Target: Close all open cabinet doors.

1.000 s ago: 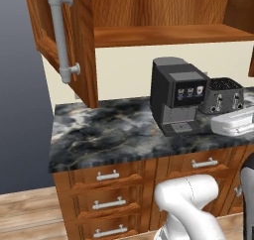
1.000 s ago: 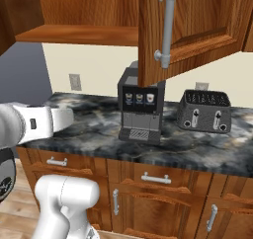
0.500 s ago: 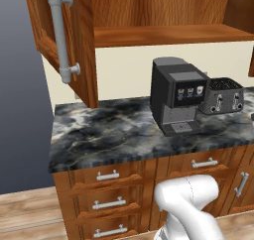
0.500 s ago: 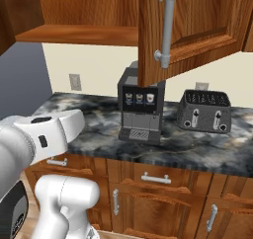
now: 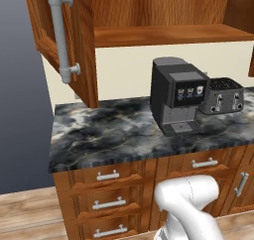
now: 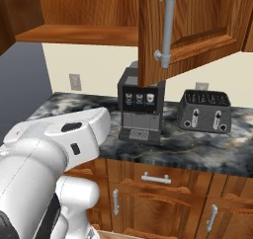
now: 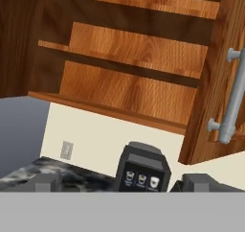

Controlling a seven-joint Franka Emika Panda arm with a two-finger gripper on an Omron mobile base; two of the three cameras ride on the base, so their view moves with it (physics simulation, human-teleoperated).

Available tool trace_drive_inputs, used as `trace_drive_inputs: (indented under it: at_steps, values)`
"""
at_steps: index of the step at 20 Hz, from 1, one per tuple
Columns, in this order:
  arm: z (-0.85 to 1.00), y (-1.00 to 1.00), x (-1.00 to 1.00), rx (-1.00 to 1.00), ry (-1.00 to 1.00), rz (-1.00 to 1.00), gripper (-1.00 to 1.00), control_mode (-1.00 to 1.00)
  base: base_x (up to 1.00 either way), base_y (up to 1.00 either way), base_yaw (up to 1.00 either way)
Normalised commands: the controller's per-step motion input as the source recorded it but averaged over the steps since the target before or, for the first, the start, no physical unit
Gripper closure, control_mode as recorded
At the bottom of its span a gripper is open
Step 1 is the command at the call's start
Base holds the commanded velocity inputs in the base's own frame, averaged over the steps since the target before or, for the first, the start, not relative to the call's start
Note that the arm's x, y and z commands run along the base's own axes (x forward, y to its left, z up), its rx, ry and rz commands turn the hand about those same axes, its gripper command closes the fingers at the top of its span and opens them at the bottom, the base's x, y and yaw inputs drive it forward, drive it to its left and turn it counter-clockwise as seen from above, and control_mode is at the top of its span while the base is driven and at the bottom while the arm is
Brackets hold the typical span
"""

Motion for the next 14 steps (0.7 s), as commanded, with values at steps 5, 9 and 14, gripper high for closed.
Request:
trace_drive_inputs:
  at_steps: [5, 9, 14]
  values:
    - [0.00, -0.49, 0.28, 0.00, -0.10, 0.00, -1.00, -1.00, 0.00, 0.00, 0.00]
    - [0.02, -0.42, 0.41, 0.00, -0.14, 0.01, -1.00, -1.00, 0.00, 0.00, 0.00]
    - [0.02, -0.33, 0.49, 0.00, -0.13, 0.04, -1.00, -1.00, 0.00, 0.00, 0.00]
